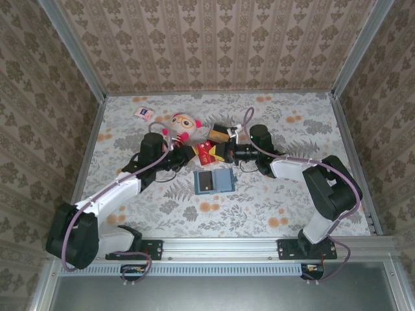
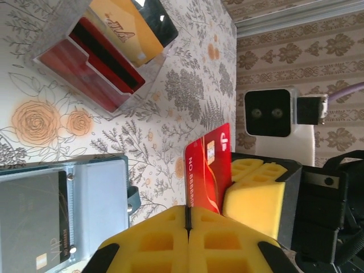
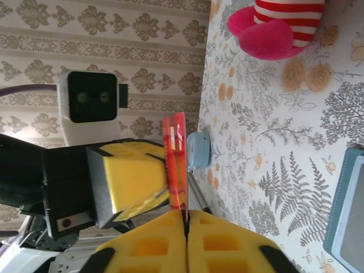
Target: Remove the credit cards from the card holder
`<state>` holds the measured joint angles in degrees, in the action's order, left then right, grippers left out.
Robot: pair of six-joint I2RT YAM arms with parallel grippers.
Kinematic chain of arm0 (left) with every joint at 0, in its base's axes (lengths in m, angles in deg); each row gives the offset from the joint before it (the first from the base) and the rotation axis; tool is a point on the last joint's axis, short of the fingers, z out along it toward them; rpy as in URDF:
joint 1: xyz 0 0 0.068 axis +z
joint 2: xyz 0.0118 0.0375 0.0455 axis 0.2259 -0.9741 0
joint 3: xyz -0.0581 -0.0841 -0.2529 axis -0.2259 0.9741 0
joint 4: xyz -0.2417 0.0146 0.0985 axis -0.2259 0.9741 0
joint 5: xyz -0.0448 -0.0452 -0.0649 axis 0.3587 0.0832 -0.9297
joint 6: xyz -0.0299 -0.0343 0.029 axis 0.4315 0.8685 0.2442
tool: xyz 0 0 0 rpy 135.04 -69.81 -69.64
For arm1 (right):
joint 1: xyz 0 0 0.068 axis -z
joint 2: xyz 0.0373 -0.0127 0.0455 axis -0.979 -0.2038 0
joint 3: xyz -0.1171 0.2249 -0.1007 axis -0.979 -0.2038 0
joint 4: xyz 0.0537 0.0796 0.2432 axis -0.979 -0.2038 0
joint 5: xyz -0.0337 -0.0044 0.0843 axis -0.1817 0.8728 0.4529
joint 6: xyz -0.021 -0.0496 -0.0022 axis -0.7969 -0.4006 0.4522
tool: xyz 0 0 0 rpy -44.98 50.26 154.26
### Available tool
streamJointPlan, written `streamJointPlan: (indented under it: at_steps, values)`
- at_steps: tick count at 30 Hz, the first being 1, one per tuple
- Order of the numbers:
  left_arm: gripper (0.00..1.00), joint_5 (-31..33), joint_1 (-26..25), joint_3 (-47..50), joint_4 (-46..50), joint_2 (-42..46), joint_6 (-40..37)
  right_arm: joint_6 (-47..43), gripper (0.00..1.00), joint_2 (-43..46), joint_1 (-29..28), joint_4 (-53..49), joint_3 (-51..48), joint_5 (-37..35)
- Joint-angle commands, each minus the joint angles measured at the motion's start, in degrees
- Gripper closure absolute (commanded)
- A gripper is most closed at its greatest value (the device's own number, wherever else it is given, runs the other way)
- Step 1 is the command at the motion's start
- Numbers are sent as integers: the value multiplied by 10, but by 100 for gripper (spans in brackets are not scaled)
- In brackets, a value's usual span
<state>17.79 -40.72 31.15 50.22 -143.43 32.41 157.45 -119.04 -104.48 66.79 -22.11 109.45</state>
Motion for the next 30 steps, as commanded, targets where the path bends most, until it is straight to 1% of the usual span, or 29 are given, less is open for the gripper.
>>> streamJointPlan:
  at_steps: [1,3,5,7,8,10,11,13,14,17,22,24,27,30]
  values:
    - [84,12,5,-9,61,22,-12,-32,98,-1,4,-8,4,-4]
    - [66,57,5,-26,137,30,-44,-80,100,7,7,-76,18,-18]
    - [49,108,5,-40,215,37,-72,-156,100,19,11,-169,42,-44]
    - [36,154,7,-47,275,43,-90,-238,100,34,15,-263,71,-80]
    - [31,172,7,-49,297,44,-100,-281,100,41,16,-310,88,-103]
    - [20,190,10,-46,314,48,-115,-353,100,52,17,-381,118,-151]
    - [17,196,11,-43,318,49,-122,-388,100,56,17,-409,133,-178]
    - [11,204,12,-43,330,49,-136,-442,100,59,17,-447,159,-220]
    - [8,209,28,-45,338,48,-144,-473,100,60,17,-465,173,-234]
    - [1,225,37,-52,360,45,-170,-561,100,63,17,-494,206,-258]
    - [0,232,52,-55,369,35,-195,-689,100,54,16,-527,265,-280]
    - [0,225,60,-61,372,25,-203,-737,100,34,17,-544,295,-291]
    - [0,220,66,-73,385,10,-218,-823,100,4,10,-544,310,-297]
    - [0,215,70,-84,399,0,-232,-872,100,-28,9,-550,327,-314]
